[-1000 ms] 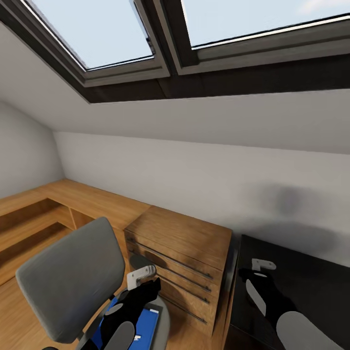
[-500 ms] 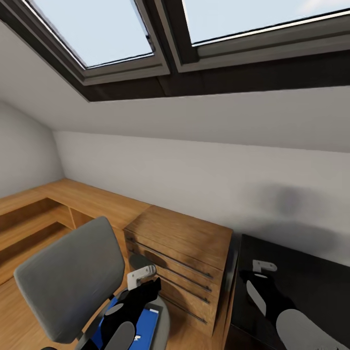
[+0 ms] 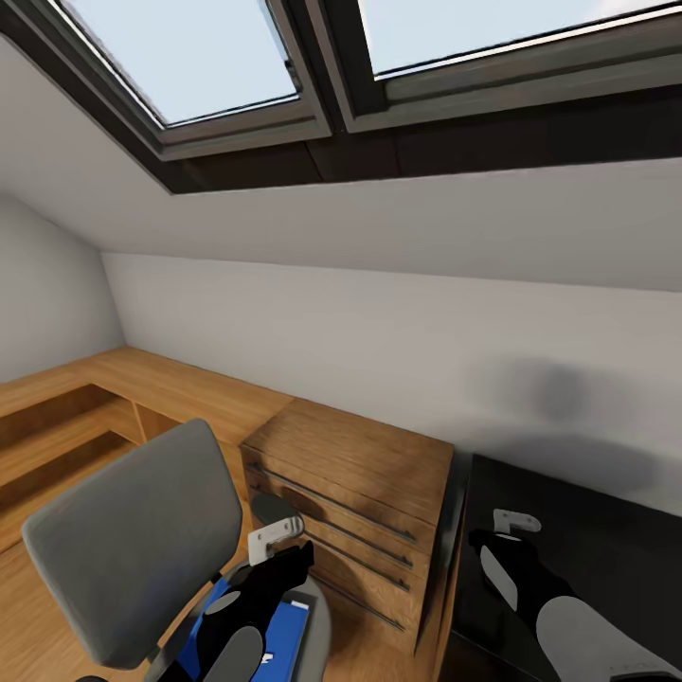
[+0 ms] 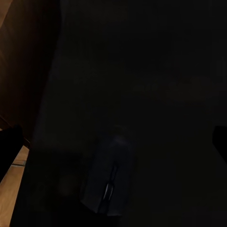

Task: In the bedroom, organize the workspace by keeping the computer under the desk, ensuring the monitor is on the desk, placing the keyboard on the desk next to the monitor, placing the mouse on the desk next to the keyboard, moving the folder from the swivel chair onto the desk next to the mouse, stacking the notebook on top of the folder with the pen on top of the notebook, and positioning the swivel chair next to the desk.

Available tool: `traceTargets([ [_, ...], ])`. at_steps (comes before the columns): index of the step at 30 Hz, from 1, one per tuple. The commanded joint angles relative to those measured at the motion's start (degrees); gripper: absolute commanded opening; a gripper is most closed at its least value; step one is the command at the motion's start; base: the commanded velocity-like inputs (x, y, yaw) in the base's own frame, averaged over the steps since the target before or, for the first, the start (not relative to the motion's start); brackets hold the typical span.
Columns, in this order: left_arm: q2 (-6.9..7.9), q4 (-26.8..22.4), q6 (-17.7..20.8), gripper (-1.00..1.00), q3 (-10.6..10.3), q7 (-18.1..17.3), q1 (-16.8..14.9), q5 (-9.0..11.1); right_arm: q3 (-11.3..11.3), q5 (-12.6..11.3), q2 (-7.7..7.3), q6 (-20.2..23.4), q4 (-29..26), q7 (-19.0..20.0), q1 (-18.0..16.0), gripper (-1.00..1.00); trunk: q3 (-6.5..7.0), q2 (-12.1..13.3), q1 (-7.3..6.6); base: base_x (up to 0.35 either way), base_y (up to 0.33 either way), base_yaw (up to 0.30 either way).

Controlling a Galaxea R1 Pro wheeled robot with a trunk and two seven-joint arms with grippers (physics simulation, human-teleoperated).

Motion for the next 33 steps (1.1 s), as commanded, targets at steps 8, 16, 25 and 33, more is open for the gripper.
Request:
traceTargets([
  [8,0.04,-0.08,0.15,1.0,-0.1,0.44,-0.08,0.29,0.49,-0.43,0.04,0.38,-0.04,-0.4,-0.04,1.0,-1.54,-3.31,1.78,0.0,0.0,0.0],
  [16,0.04,-0.08,0.15,1.0,-0.1,0.44,-0.08,0.29,0.49,-0.45,0.03,0.45,-0.01,-0.4,-0.04,1.0,-2.98,-6.52,3.54,0.0,0.0,0.0],
  [25,0.04,-0.08,0.15,1.0,-0.1,0.44,-0.08,0.29,0.45,-0.64,-0.05,0.71,1.18,-0.4,-0.12,1.0,-4.59,-10.13,5.51,0.0,0.0,0.0],
  [33,0.04,-0.08,0.15,1.0,-0.1,0.44,-0.08,0.29,0.41,-0.76,-0.08,0.9,2.25,-0.4,-0.77,1.0,-6.03,-13.33,7.27,0.0,0.0,0.0],
])
